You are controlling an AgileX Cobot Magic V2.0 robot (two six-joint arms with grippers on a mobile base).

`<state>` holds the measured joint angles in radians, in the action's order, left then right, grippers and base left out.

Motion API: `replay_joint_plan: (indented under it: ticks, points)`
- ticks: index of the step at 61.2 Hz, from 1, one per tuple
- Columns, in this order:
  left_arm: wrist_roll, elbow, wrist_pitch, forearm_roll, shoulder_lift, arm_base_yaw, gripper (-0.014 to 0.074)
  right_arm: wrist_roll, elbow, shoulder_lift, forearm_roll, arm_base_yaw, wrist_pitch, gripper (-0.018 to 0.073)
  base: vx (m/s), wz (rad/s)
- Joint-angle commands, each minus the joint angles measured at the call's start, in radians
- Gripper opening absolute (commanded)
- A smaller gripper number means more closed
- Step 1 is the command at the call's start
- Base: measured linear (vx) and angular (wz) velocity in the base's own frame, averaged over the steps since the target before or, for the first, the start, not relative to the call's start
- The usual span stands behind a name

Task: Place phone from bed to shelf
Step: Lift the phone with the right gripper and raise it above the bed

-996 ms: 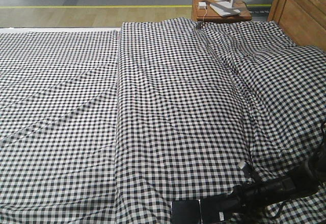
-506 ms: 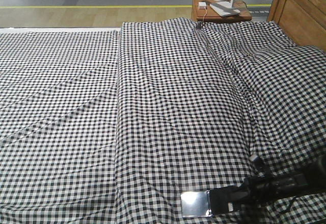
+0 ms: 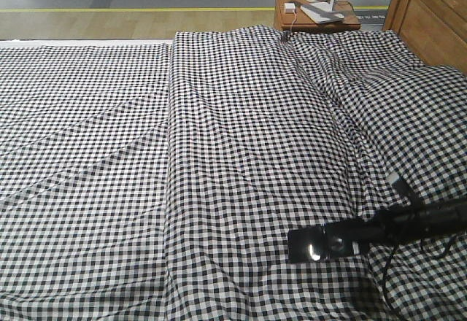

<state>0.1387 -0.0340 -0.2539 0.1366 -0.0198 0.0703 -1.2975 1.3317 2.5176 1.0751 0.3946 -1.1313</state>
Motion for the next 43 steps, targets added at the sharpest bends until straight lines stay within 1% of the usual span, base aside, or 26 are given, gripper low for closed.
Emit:
replay_joint_plan:
  ticks: [1,4,9,16,19,31,38,43]
  points:
    - [-0.004,-0.003,0.065,0.009,-0.005,-0.005,0.0001,0.023,0.005,-0.138,0.033,-0.009,-0.162,-0.0004,0.00,0.00]
    - [-0.004,-0.003,0.065,0.009,-0.005,-0.005,0.0001,0.030,-0.006,-0.173,0.032,-0.016,-0.162,-0.0004,0.00,0.00]
    - [-0.004,-0.003,0.065,0.009,-0.005,-0.005,0.0001,-0.006,-0.055,-0.242,0.056,-0.028,-0.162,-0.0004,0.00,0.00]
    - [-0.004,-0.003,0.065,0.009,-0.005,-0.005,0.0001,-0.098,-0.167,-0.344,0.137,-0.028,-0.162,-0.0004,0.00,0.00]
    - [-0.004,-0.003,0.065,0.009,-0.005,-0.005,0.0001,-0.115,-0.207,-0.383,0.163,-0.028,-0.161,-0.0004,0.00,0.00]
    - [-0.004,-0.003,0.065,0.009,-0.005,-0.005,0.0001,-0.121,-0.307,-0.541,0.174,-0.041,-0.161,-0.0004,0.00,0.00]
    - [-0.004,-0.003,0.065,0.009,-0.005,-0.005,0.0001,-0.119,-0.337,-0.637,0.184,-0.068,-0.161,-0.0004,0.00,0.00]
    - [-0.004,-0.003,0.065,0.009,-0.005,-0.005,0.0001,-0.097,-0.344,-0.708,0.187,-0.100,-0.161,-0.0004,0.00,0.00]
